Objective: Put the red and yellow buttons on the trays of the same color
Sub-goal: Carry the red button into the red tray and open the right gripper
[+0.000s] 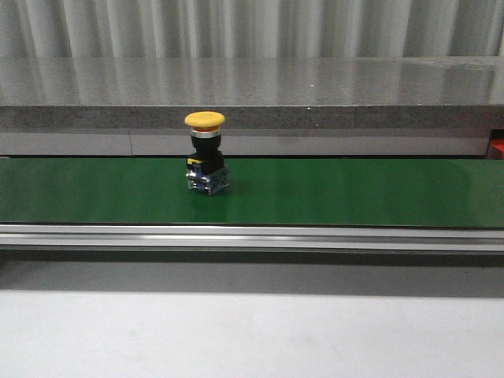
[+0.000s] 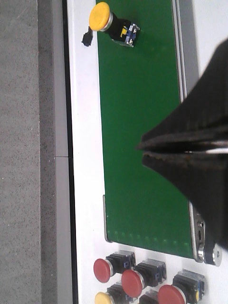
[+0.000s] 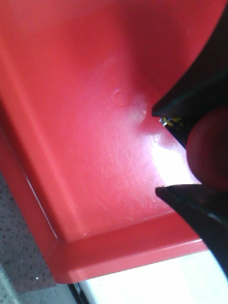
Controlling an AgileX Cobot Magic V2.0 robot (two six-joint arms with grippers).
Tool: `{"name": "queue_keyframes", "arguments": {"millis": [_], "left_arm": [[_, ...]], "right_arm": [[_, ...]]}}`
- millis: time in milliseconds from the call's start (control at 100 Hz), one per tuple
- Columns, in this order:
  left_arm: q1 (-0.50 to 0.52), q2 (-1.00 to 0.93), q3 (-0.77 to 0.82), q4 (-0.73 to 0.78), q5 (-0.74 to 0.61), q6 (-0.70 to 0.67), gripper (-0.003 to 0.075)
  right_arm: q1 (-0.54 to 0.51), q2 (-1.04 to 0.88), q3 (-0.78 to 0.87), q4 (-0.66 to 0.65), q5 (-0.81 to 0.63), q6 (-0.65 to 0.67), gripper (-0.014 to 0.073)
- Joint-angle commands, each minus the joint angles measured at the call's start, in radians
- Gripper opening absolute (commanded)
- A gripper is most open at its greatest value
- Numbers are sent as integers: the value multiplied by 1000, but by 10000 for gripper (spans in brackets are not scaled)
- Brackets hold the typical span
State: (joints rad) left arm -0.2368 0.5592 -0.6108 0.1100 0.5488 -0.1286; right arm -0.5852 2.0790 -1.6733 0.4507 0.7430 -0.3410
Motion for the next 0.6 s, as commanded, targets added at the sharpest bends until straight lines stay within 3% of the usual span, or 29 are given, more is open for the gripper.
{"name": "queue_keyframes", "arguments": {"millis": [0,290,390,460,590], "left_arm": [[-8,0,-25,1,-75,-9,-20],[-8,0,-25,1,-75,-9,-20],[-8,0,-25,1,-75,-9,-20],[-8,0,-25,1,-75,-9,-20],[-8,0,-25,1,-75,-9,-20]], "right_arm": [[-3,-57,-37,18,-50,-7,92],[-3,-6,-35,18,-25,-7,92],[-4,-4,-35,18,-17,-7,138],[-4,-6,-37,18,-15,-7,236],[-4,-7,-73,18,34,-7,554]]}}
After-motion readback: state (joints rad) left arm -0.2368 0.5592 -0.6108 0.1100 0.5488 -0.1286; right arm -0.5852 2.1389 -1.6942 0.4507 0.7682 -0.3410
